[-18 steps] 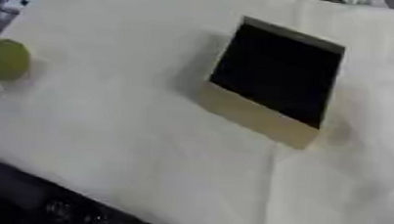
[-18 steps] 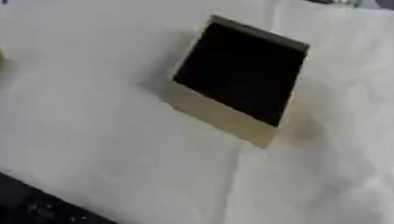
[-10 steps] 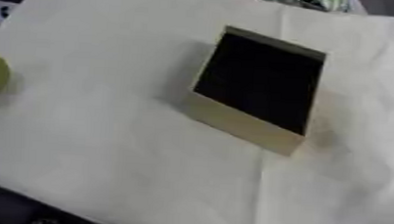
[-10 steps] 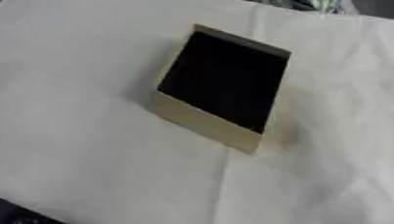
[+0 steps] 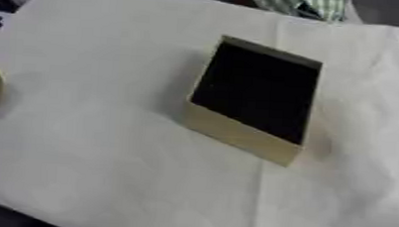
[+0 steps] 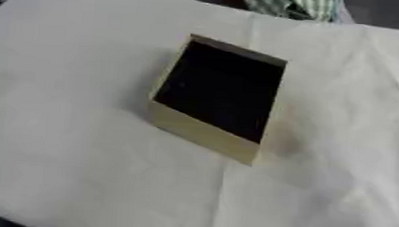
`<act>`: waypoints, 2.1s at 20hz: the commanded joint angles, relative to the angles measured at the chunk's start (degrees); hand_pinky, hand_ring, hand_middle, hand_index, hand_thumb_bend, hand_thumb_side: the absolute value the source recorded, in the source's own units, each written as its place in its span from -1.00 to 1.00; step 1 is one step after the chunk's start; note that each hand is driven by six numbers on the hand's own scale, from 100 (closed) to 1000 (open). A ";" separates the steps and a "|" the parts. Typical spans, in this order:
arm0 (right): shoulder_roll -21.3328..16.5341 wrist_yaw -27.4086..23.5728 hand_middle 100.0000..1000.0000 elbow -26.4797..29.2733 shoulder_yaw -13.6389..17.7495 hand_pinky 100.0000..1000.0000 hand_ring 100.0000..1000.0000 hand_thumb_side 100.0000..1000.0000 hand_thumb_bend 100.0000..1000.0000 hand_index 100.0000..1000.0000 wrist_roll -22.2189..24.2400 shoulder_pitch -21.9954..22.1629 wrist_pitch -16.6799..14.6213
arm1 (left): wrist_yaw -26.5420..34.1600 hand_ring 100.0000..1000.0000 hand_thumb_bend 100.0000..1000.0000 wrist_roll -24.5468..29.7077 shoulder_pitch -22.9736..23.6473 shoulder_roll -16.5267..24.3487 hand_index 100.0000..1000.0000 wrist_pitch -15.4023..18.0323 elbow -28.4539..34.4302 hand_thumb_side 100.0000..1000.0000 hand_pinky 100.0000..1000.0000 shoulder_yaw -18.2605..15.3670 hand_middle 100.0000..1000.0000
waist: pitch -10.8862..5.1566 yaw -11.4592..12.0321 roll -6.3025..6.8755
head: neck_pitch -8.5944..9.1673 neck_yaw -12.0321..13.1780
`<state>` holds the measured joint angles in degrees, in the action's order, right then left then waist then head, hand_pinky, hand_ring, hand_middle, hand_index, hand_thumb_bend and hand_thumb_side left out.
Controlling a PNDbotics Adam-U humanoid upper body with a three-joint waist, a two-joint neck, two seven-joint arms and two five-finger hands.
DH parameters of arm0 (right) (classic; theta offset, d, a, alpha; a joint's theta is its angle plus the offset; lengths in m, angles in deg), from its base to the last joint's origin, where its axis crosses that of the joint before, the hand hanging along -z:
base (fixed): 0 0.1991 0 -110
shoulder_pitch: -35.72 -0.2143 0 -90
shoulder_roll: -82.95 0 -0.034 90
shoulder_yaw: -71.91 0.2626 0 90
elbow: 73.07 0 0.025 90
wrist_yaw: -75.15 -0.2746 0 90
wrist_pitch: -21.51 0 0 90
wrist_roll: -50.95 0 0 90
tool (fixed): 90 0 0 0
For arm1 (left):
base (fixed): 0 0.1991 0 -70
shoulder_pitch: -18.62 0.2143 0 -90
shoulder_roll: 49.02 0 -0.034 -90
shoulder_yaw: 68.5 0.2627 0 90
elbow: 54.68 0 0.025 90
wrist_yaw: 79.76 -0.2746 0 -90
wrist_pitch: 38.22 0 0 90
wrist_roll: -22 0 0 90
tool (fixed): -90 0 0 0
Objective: Pick up objects on the table and place them in the box.
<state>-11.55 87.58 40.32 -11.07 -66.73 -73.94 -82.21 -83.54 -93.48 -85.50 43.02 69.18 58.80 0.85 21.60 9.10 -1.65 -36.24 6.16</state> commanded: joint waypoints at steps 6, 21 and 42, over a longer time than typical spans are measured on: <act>-1.62 -0.04 0.44 1.20 0.36 0.64 0.55 0.19 -1.00 0.55 0.06 -0.49 -0.18 | -3.68 0.37 0.14 -0.50 2.83 6.08 0.52 0.09 1.11 -0.01 0.44 0.01 0.29 | -0.79 -0.21 0.35 | 0.36 4.08; -1.64 -0.25 0.45 1.20 0.30 0.64 0.56 0.20 -1.00 0.55 0.33 -0.59 -0.27 | -6.05 0.38 0.13 -1.25 4.79 9.25 0.52 0.16 0.54 -0.01 0.44 0.60 0.29 | -0.75 -0.50 0.29 | 1.12 5.32; -2.56 -0.17 0.45 1.20 0.32 0.65 0.56 0.20 -1.00 0.56 0.54 -0.12 -0.26 | -15.86 0.57 0.29 3.70 8.95 34.64 0.74 -10.23 -21.93 -0.01 0.65 1.40 0.51 | -1.29 -0.34 0.98 | -1.12 4.79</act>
<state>-12.48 87.57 40.32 -11.07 -66.32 -73.83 -82.50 -98.94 -91.05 -76.43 74.37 59.82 38.43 2.70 21.48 8.65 -1.00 -37.25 10.80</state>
